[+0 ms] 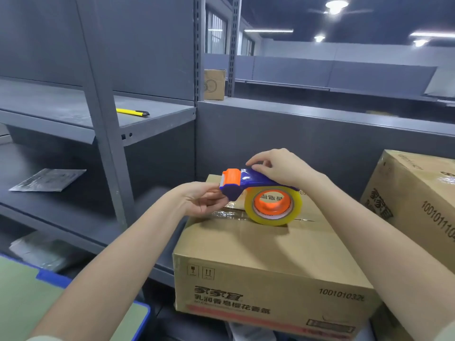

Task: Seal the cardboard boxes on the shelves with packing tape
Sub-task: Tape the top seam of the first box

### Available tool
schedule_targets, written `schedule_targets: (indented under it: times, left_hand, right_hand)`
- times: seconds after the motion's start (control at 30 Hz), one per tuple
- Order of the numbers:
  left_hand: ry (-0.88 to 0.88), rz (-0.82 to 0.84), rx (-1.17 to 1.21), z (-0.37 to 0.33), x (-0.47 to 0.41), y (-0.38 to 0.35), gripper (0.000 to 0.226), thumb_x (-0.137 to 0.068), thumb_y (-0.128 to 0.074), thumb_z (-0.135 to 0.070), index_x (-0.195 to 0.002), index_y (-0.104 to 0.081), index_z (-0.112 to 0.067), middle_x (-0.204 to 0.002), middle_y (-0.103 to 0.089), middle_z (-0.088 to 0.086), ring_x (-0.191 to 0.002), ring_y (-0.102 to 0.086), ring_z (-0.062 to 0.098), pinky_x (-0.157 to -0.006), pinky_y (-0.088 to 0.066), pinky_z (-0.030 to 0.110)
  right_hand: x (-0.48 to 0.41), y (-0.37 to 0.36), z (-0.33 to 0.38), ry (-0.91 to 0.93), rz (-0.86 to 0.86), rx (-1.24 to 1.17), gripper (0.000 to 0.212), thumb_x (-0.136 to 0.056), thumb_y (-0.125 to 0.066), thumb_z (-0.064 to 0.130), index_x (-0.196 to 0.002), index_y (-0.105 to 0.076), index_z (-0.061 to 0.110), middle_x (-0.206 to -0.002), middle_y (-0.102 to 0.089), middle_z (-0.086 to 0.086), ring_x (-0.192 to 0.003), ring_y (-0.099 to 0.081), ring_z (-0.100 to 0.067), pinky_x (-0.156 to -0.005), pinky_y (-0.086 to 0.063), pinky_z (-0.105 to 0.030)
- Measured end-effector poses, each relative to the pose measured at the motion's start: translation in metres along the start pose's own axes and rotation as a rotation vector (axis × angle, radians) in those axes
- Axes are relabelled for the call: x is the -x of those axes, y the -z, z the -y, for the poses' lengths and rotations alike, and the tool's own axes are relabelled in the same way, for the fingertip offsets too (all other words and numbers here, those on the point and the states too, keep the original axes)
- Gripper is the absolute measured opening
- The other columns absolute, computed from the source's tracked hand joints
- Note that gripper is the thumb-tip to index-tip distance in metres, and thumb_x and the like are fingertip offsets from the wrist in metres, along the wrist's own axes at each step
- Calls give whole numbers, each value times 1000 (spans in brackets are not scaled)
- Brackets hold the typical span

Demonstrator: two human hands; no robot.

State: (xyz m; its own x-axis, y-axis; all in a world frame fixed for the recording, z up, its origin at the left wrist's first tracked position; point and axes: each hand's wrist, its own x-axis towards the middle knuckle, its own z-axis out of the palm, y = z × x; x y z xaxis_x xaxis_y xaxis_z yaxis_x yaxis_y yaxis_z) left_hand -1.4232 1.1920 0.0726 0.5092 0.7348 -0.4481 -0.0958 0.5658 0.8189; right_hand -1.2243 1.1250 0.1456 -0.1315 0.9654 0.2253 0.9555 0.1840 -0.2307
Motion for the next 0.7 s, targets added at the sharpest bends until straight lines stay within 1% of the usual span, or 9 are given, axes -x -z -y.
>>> schedule_targets:
  times: [0.07, 0.13, 0.17, 0.27, 0.33, 0.4, 0.53, 0.63, 0.7]
  left_hand:
    - [-12, -11, -23, 0, -2, 1, 9, -85, -64, -7, -86, -63, 2, -74, -71, 15, -62, -69, 19, -57, -59, 28]
    - [-19, -21, -32, 1, -4, 3, 8, -87, -62, -7, -85, -62, 0, -66, -69, 13, -59, -68, 17, -59, -59, 28]
    - [-18, -29, -17, 2, -4, 4, 8, -88, -61, -8, -84, -61, 0, -65, -68, 12, -57, -67, 17, -56, -58, 27]
    - [-3, -17, 6, 2, -4, 5, 11, -90, -58, -8, -82, -61, -1, -67, -66, 11, -53, -64, 15, -49, -54, 22]
    - [9, 8, 4, 1, -4, 5, 13, -92, -53, -6, -81, -59, -2, -60, -62, 8, -50, -59, 12, -47, -51, 19]
    - [10, 15, 5, 1, -4, 3, 15, -94, -49, -4, -82, -57, -2, -56, -58, 6, -48, -56, 10, -46, -49, 18]
    - [-51, -32, -90, 0, -2, -1, 12, -91, -47, 0, -87, -59, -2, -68, -59, 8, -50, -51, 9, -42, -44, 17]
    - [-62, -51, -178, -5, 1, -2, 13, -92, -47, -1, -90, -60, 0, -73, -53, 8, -57, -38, 9, -41, -41, 16]
    - [-58, -53, -211, -10, 4, 0, 12, -92, -48, -2, -97, -58, 1, -72, -55, 8, -52, -41, 8, -40, -39, 16]
  right_hand:
    - [1, -5, 3, 1, -18, 0, 32, -96, -45, 42, -119, -59, 25, -114, -64, 3, -90, -50, -7, -63, -43, -23]
    - [5, -10, 2, -6, 1, -48, 43, -89, -44, 59, -118, -57, 30, -107, -64, 6, -87, -54, -11, -62, -43, -25]
    - [7, -11, 1, 16, 27, -10, 51, -83, -45, 67, -121, -53, 33, -107, -63, 7, -89, -55, -12, -64, -43, -25]
    - [10, -13, -2, 138, 66, 257, 79, -71, -53, 75, -140, -24, 49, -106, -58, 8, -93, -54, -15, -65, -40, -26]
    - [9, -12, -3, 185, 56, 301, 83, -74, -56, 70, -140, -7, 58, -96, -55, 6, -85, -53, -14, -59, -37, -24]
    - [9, -11, -4, 210, 57, 272, 79, -76, -57, 66, -139, -10, 59, -95, -51, 6, -82, -50, -12, -56, -35, -21]
    - [8, -10, -6, 238, 89, 263, 74, -77, -60, 63, -139, -19, 57, -95, -48, 7, -85, -47, -13, -56, -33, -21]
    - [6, -9, -3, 270, 114, 273, 71, -80, -62, 55, -138, -21, 57, -82, -42, 17, -80, -43, -10, -54, -33, -20]
    - [7, -7, -2, 273, 134, 256, 71, -81, -64, 48, -138, -22, 56, -77, -38, 21, -77, -43, -9, -53, -35, -19]
